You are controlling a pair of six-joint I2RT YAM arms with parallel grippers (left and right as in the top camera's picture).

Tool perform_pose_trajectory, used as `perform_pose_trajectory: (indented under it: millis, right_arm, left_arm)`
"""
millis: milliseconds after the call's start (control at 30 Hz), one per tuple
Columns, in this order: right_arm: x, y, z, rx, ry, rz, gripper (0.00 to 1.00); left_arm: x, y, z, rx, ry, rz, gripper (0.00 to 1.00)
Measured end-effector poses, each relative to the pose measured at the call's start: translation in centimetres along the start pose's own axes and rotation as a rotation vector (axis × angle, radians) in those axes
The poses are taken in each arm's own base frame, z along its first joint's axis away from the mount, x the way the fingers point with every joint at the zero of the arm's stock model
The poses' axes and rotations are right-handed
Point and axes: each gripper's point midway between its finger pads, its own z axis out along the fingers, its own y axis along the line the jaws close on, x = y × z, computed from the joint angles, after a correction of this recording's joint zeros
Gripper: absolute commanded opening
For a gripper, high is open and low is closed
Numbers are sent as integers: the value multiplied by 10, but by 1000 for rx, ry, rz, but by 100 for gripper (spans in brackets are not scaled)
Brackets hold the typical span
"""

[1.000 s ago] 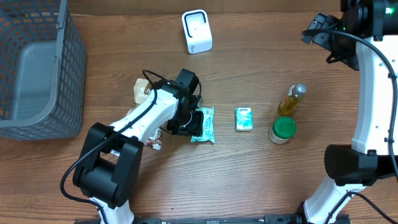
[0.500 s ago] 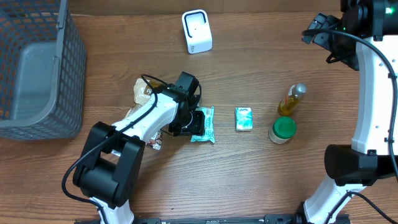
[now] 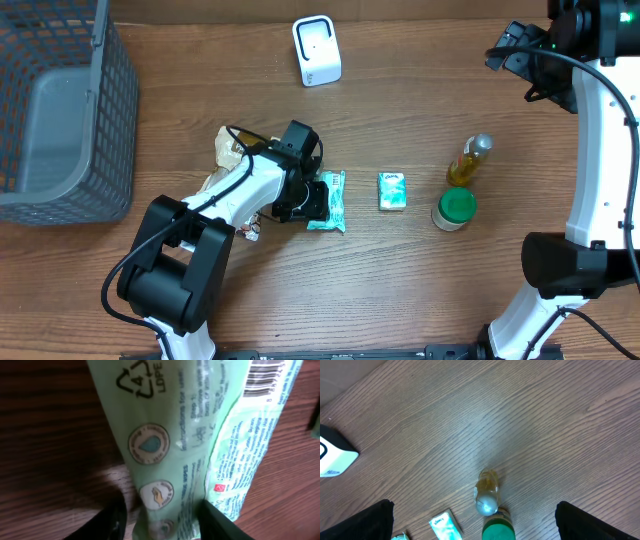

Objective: Scan the item barcode

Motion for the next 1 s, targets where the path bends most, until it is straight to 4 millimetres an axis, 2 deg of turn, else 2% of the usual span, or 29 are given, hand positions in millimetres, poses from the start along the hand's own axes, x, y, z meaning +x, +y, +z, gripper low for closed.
perform_pose_trajectory:
  millis: [100, 300, 367, 500, 700, 833, 1000]
  right_arm:
    - [0, 0, 0, 0, 0, 0, 100]
    - [0, 0, 0, 0, 0, 0, 100]
    - [0, 0, 0, 0, 0, 0, 100]
    - [0, 0, 0, 0, 0, 0, 100]
    - [0, 0, 0, 0, 0, -1, 100]
    - [0, 0, 0, 0, 0, 0, 100]
    - [0, 0, 0, 0, 0, 0, 100]
  left_arm:
    - [1, -2, 1, 15, 0, -8, 39]
    - [1, -3, 3, 28, 1, -8, 36]
    - [1, -4, 3, 31, 0, -8, 33]
    - [1, -5, 3, 39, 1, -6, 19]
    - [0, -6, 2, 45, -3, 10, 9]
    - [0, -5, 1, 47, -3, 40, 5]
    - [0, -2, -1, 47, 3, 70, 4]
